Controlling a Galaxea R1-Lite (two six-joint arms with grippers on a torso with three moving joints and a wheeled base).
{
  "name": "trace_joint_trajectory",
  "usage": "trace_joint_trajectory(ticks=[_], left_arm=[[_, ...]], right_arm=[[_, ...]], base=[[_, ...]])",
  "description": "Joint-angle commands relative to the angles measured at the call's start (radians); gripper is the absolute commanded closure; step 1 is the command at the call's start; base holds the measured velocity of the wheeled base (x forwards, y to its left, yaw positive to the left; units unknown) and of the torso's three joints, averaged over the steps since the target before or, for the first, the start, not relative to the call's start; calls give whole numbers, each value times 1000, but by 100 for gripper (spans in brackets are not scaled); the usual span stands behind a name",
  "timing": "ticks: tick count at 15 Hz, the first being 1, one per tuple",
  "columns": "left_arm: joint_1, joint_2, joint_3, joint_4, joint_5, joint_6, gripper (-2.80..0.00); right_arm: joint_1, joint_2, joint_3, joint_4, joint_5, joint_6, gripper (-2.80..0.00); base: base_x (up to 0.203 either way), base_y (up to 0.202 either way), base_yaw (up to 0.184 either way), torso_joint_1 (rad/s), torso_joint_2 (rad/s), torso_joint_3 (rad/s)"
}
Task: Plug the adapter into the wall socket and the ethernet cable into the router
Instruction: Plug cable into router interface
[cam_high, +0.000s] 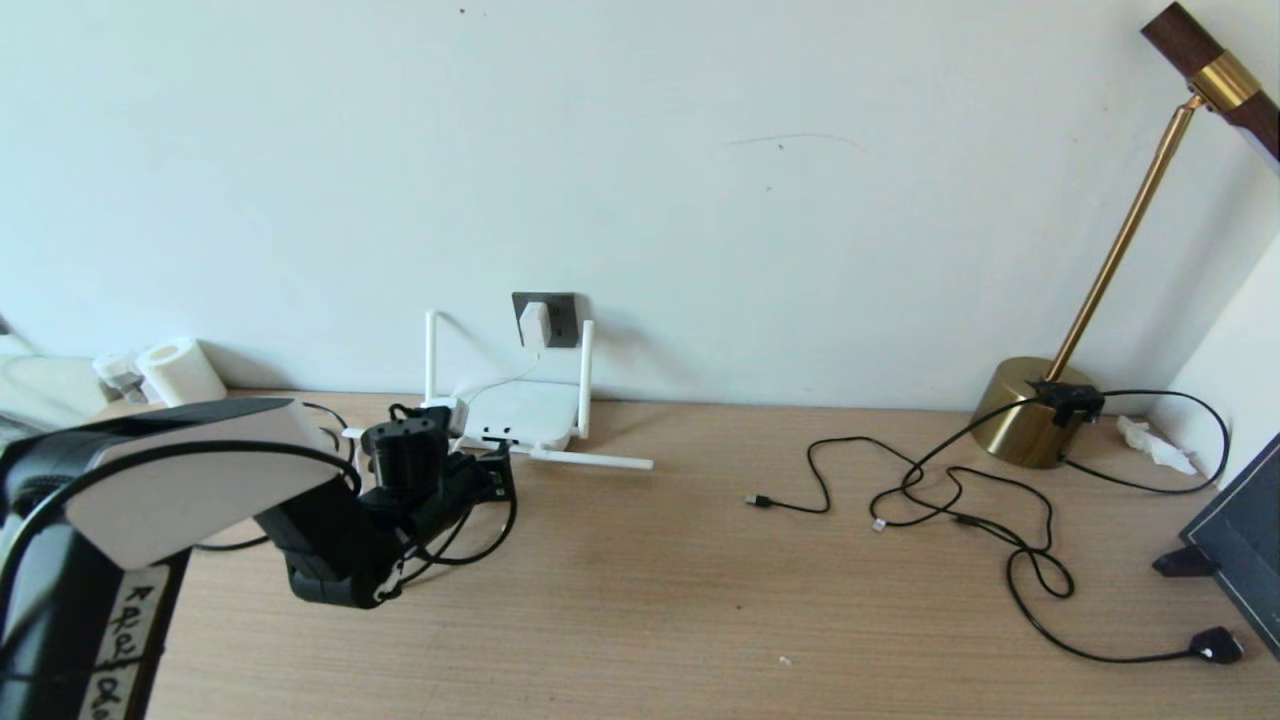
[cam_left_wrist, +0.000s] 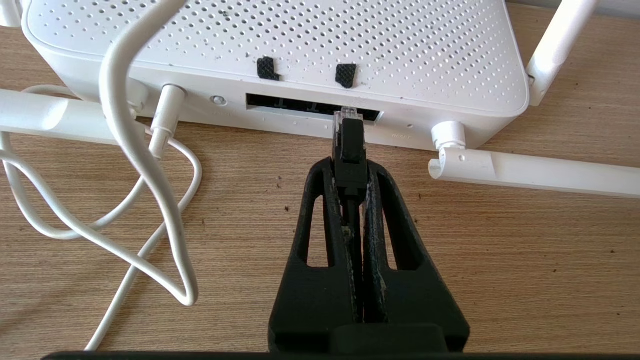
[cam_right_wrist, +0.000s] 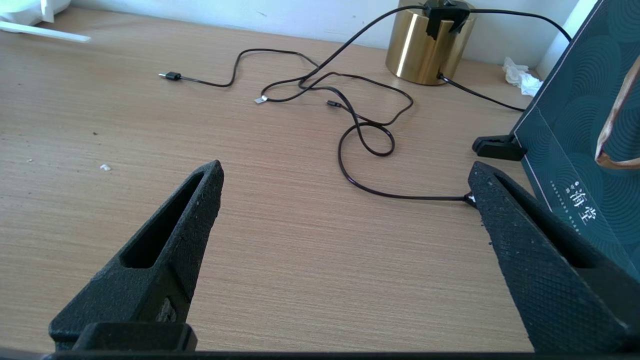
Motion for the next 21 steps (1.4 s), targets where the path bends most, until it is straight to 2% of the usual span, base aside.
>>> trace_joint_trajectory(ticks=[1,21], left_arm=[[1,3,-5,-6,0,-1,0],[7,3,-14,-4,-2,-1,0]], right_arm=[[0,2,-1,0,0,-1,-280],[0,2,0,0,0,-1,-280]], base=[[0,0,0,0,0,0],[0,0,0,0,0,0]])
